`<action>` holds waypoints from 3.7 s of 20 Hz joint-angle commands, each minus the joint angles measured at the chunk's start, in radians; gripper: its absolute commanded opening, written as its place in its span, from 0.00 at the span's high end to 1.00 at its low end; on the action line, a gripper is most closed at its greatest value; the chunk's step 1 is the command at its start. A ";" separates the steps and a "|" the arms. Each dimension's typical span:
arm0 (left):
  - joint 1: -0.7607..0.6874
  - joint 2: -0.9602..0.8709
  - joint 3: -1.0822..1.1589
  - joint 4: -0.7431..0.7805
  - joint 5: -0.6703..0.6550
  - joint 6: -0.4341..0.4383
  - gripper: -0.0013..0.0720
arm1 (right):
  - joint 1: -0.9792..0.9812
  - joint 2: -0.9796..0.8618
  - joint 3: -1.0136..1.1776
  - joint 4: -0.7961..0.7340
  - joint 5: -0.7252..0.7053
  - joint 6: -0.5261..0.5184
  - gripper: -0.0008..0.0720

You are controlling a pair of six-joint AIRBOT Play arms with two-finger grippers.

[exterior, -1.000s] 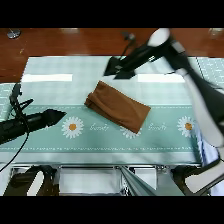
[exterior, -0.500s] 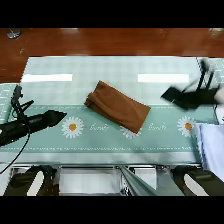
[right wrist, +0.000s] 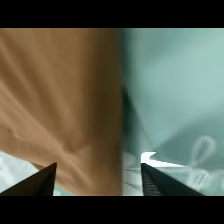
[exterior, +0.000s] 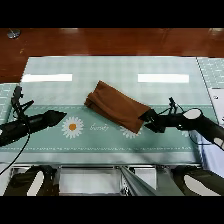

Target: Fold the shirts.

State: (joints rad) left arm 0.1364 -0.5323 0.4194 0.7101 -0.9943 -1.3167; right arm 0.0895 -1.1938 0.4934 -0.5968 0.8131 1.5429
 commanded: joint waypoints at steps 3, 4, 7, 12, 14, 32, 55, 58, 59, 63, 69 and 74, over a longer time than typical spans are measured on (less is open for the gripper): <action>0.000 0.000 -0.002 0.000 0.000 0.000 0.94 | 0.097 -0.245 0.250 0.097 0.111 -0.166 0.89; 0.000 0.000 -0.002 0.000 0.000 0.000 0.94 | 0.109 -0.254 0.320 0.077 0.131 -0.193 0.96; 0.000 0.000 -0.002 0.000 0.000 0.000 0.94 | 0.110 -0.248 0.619 -0.047 0.238 -0.124 0.96; 0.000 0.000 -0.002 0.001 -0.001 0.000 0.94 | 0.049 -0.249 1.238 -0.327 0.466 0.097 0.96; 0.000 0.000 -0.002 0.001 -0.005 0.000 0.94 | -0.012 -0.248 1.431 -0.394 0.591 0.156 0.96; 0.000 0.000 -0.002 0.000 0.000 0.023 0.94 | -0.936 0.513 0.754 -1.260 1.043 0.173 0.96; -0.346 -0.727 0.735 0.624 0.000 -0.391 0.94 | 0.145 -0.296 0.947 -0.999 0.398 0.156 0.96; -0.328 -0.769 0.735 0.660 -0.025 -0.391 0.94 | 0.122 -0.372 0.829 -1.002 0.388 0.206 0.96; -0.326 -0.770 0.735 0.661 -0.016 -0.389 0.94 | 0.117 -0.374 0.812 -1.008 0.368 0.216 0.96; -0.330 -0.773 0.736 0.658 -0.061 -0.388 0.94 | 0.117 -0.373 0.808 -1.035 0.353 0.209 0.96; -0.330 -0.784 0.736 0.659 -0.061 -0.388 0.94 | 0.117 -0.373 0.808 -1.035 0.353 0.210 0.96; -0.330 -0.785 0.736 0.659 -0.061 -0.388 0.94 | 0.117 -0.373 0.808 -1.035 0.353 0.209 0.96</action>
